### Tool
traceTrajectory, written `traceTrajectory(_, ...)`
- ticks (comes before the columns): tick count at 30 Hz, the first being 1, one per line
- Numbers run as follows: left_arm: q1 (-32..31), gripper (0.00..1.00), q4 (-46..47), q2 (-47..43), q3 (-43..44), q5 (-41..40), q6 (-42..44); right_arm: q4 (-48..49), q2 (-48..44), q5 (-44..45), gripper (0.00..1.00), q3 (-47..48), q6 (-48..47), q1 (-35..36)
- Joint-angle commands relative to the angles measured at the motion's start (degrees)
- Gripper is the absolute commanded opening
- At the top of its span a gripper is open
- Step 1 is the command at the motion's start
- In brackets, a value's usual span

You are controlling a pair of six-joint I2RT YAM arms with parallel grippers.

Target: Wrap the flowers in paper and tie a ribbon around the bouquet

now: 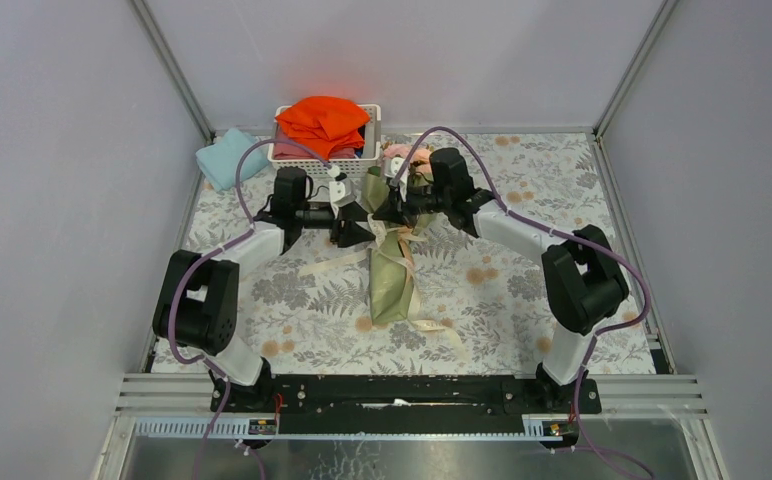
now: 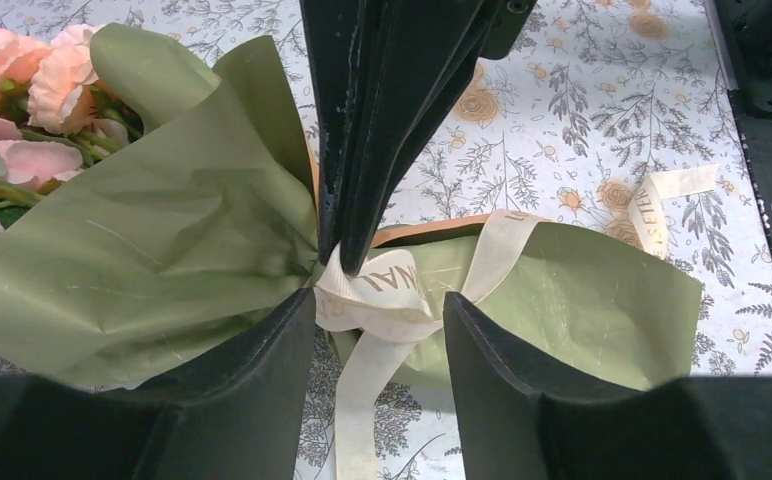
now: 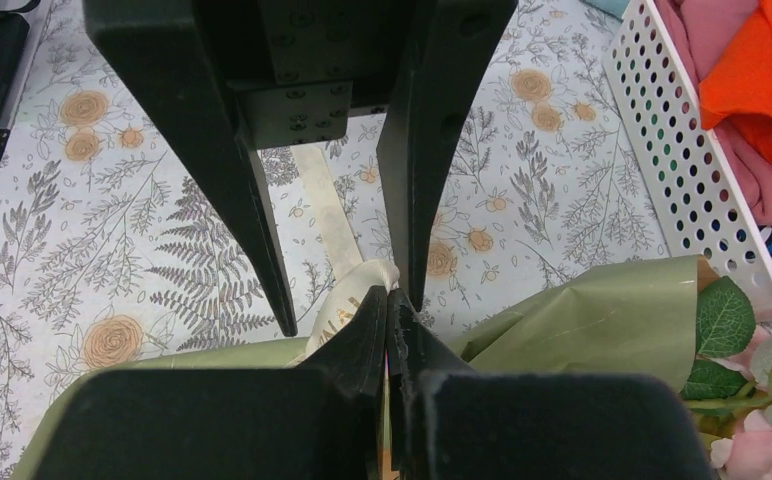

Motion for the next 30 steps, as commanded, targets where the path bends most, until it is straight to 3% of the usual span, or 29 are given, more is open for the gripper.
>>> traceTrajectory(1,-0.8,0.5,4.7,1.0,0.1,0.9,-3.0,3.4,-3.5,-1.6,0.0,1.1,1.2,0.6)
traceTrajectory(3,-1.1,0.43,5.7,1.1,0.3,1.3,-5.0,3.4,-3.6,-1.9,0.0,0.8,1.4,0.7)
traceTrajectory(8,-1.7,0.37,7.8,1.8,0.5,0.9,-7.4,3.1,-3.9,-2.7,0.0,0.3,1.4,0.7)
traceTrajectory(10,-1.7,0.39,9.3,2.2,0.4,-0.1,-8.6,2.7,-3.8,-3.4,0.0,0.3,1.2,0.7)
traceTrajectory(12,-1.8,0.5,10.0,2.5,0.5,-0.2,-8.8,2.4,-3.5,-3.9,0.0,0.5,1.3,0.7)
traceTrajectory(13,-1.9,0.5,10.2,2.6,0.5,-0.1,-8.6,2.2,-3.5,-4.0,0.0,0.6,1.3,0.7)
traceTrajectory(15,-2.0,0.42,10.3,2.8,0.5,0.2,-7.9,1.9,-3.4,-4.0,0.0,0.6,1.1,0.6)
traceTrajectory(20,-2.0,0.01,11.2,3.0,0.5,-0.3,-7.8,0.9,-3.3,-4.5,0.0,1.0,1.1,0.6)
traceTrajectory(23,-2.0,0.0,11.3,3.2,0.5,-0.2,-8.1,-0.3,-3.6,-3.5,0.13,1.1,1.3,0.6)
traceTrajectory(27,-2.0,0.0,10.1,3.4,0.1,-0.8,-7.7,-2.1,-5.5,-1.3,0.47,1.0,4.1,-0.9)
traceTrajectory(30,-1.9,0.0,10.0,3.1,-0.5,-1.6,-6.6,-3.9,-7.7,0.3,0.54,-0.2,6.9,-4.1)
